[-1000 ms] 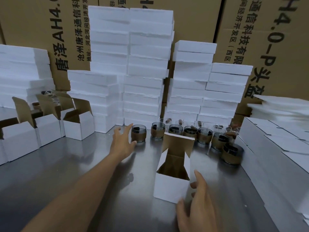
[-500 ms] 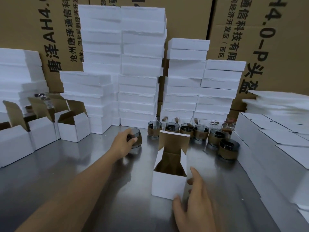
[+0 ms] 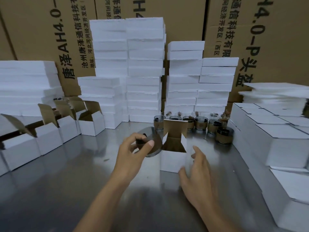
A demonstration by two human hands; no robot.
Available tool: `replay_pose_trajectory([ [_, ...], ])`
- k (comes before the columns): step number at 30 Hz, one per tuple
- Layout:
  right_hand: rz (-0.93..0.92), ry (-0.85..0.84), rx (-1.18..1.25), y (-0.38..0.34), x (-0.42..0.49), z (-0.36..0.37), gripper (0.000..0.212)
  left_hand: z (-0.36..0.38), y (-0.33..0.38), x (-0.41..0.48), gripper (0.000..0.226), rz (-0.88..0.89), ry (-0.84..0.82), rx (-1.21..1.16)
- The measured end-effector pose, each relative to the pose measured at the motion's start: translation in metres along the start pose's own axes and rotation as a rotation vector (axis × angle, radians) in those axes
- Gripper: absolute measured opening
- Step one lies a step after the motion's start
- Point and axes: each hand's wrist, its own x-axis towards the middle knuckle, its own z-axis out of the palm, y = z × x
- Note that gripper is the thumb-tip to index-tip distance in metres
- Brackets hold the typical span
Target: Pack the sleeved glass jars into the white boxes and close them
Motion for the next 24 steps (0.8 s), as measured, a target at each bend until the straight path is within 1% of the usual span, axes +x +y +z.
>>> replay_pose_trajectory([
  [3, -0.1, 0.167, 0.108, -0.009, -0.015, -0.005, 0.066, 0.01, 0.004, -0.019, 0.02, 0.006, -0.058, -0.103],
  [4, -0.144, 0.185, 0.148, -0.014, -0.02, -0.005, 0.068, 0.012, 0.003, -0.022, 0.022, -0.006, -0.078, -0.118],
  [5, -0.184, 0.171, 0.18, -0.019, -0.026, -0.005, 0.071, 0.014, 0.002, -0.024, 0.026, -0.019, -0.103, -0.125],
  [7, -0.208, 0.09, 0.254, -0.031, -0.034, -0.004, 0.076, 0.017, -0.001, -0.028, 0.032, -0.051, -0.176, -0.135],
  [9, -0.179, 0.034, 0.33, -0.036, -0.036, 0.0, 0.08, 0.021, -0.003, -0.032, 0.038, -0.086, -0.219, -0.126],
  [10, -0.15, 0.02, 0.359, -0.035, -0.035, 0.001, 0.08, 0.023, -0.004, -0.034, 0.045, -0.098, -0.223, -0.1],
  [12, -0.081, -0.005, 0.436, -0.032, -0.032, 0.001, 0.076, 0.028, -0.008, -0.036, 0.061, -0.121, -0.232, -0.033],
  [14, -0.013, -0.027, 0.563, -0.028, -0.029, -0.001, 0.066, 0.032, -0.01, -0.036, 0.068, -0.151, -0.224, -0.042],
  [17, 0.093, -0.027, 0.774, -0.026, -0.023, -0.004, 0.049, 0.032, -0.011, -0.034, 0.065, -0.233, -0.204, -0.184],
  [20, 0.161, -0.024, 0.881, -0.025, -0.02, -0.003, 0.043, 0.031, -0.013, -0.033, 0.053, -0.29, -0.296, -0.276],
  [24, 0.194, -0.052, 0.955, -0.025, -0.018, -0.002, 0.038, 0.033, -0.013, -0.036, 0.05, -0.284, -0.343, -0.278],
])
